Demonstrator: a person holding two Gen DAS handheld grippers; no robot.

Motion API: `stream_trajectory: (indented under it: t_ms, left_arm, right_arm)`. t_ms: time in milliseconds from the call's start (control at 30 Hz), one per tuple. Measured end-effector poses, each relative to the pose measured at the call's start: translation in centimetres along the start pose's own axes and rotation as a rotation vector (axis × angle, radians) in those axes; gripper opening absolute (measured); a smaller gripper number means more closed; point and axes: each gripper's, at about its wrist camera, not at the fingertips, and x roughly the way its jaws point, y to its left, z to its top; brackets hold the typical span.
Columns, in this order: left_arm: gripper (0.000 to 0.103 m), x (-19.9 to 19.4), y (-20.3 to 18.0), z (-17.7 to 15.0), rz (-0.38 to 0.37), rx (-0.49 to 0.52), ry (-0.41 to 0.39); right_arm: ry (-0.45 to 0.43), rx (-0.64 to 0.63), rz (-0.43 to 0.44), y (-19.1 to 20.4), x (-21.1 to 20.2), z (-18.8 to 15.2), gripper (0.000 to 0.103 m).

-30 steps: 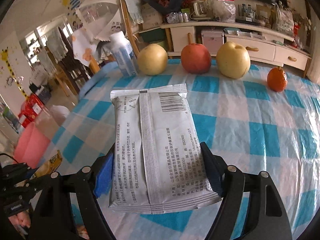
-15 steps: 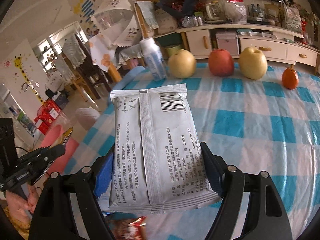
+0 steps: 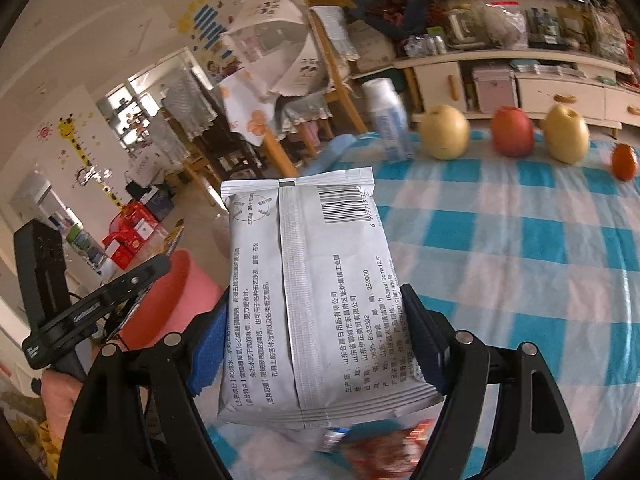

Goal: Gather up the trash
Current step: 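Lift and carry the coffee stick and white packet over the pink bucket, then open both tools over the pink bucket to drop the stick and packet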

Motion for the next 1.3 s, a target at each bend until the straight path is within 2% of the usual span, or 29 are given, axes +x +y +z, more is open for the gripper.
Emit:
stream_trajectory:
  t_ms: [233, 400, 567, 767, 867, 933, 1100, 1300]
  left_arm:
    - [0.024, -2.5, 4.4, 0.8, 0.065, -0.106, -0.057]
    - [0.024, -4.3, 8.4, 1.1, 0.135, -0.205, -0.103]
    - [0.024, -5.5, 11.6, 1.1, 0.189, -0.290, -0.131]
    - [0.024, -5.9, 14.5, 0.7, 0.252, -0.380, -0.134]
    - [0.036, -6.2, 15.7, 0.5, 0.318, -0.430, -0.128]
    - [0.058, -6.4, 16.2, 0.3, 0.368, -0.447, -0.121]
    - [0.072, -6.5, 16.5, 0.6, 0.441, -0.442, -0.117]
    - [0.087, -6.2, 14.8, 0.9, 0.480, -0.366, -0.108]
  right_arm:
    - [0.033, -0.047, 0.077, 6.4, 2.7, -0.2, 0.078]
    - [0.066, -0.126, 0.130, 12.6, 5.4, 0.1, 0.078]
    - [0.086, -0.189, 0.161, 17.6, 8.0, 0.1, 0.079]
    - [0.097, -0.253, 0.161, 21.8, 11.4, 0.2, 0.081]
    - [0.121, -0.270, 0.157, 23.1, 13.2, -0.1, 0.087]
    - [0.111, -0.284, 0.130, 23.4, 13.4, -0.4, 0.089]
    - [0.066, -0.314, 0.057, 22.7, 11.8, -1.5, 0.092]
    - [0.039, -0.319, -0.022, 20.0, 9.8, -2.6, 0.093]
